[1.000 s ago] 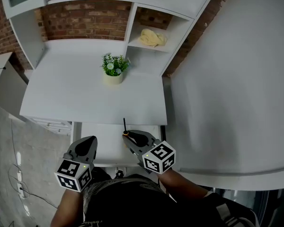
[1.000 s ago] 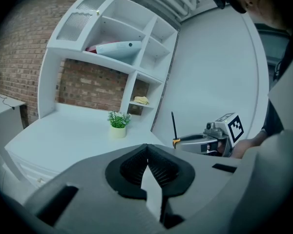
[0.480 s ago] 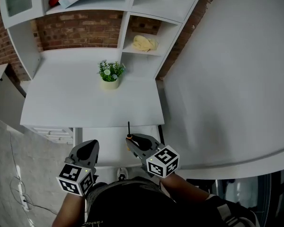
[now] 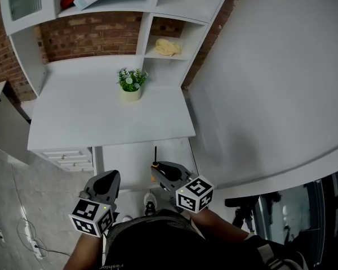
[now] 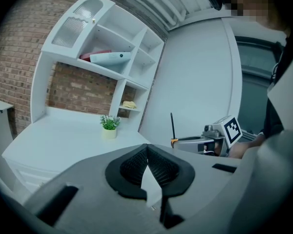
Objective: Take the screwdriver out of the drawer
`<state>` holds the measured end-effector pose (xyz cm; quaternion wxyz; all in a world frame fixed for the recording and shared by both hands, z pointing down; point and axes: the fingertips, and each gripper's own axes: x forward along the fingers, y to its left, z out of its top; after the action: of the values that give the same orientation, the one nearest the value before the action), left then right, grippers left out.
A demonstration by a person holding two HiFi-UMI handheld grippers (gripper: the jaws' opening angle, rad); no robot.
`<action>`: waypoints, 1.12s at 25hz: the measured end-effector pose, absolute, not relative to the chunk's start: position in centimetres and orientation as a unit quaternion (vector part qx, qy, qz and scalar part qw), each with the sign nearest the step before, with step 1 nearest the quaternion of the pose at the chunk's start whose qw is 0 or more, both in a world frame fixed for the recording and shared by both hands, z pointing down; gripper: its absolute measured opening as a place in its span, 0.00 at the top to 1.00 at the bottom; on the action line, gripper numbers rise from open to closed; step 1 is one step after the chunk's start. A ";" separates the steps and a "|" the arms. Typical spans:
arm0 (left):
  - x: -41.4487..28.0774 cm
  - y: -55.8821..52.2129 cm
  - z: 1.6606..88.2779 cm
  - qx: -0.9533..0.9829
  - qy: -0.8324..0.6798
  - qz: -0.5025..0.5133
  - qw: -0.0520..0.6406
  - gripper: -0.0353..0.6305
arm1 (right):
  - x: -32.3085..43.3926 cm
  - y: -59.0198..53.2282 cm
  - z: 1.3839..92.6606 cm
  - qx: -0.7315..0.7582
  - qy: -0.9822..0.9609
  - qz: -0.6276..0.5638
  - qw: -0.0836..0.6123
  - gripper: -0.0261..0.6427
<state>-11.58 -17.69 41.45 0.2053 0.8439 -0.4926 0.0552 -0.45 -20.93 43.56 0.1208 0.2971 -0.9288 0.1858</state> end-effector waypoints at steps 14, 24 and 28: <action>-13.2 -12.3 41.8 0.867 -0.450 0.063 0.206 0.92 | -1.7 -14.7 43.1 0.343 -0.912 0.200 0.104 0.85; -11.5 -11.4 41.2 0.879 -0.433 0.072 0.185 0.92 | 0.2 -13.2 41.9 0.360 -0.910 0.188 0.085 0.85; -10.6 -11.1 41.1 0.875 -0.441 0.070 0.188 0.92 | 1.3 -13.2 41.9 0.356 -0.912 0.185 0.085 0.85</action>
<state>-10.56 -11.11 41.12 0.1879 0.8747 -0.4412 0.0703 1.31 -13.17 41.87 0.0850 0.3561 -0.9120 0.1850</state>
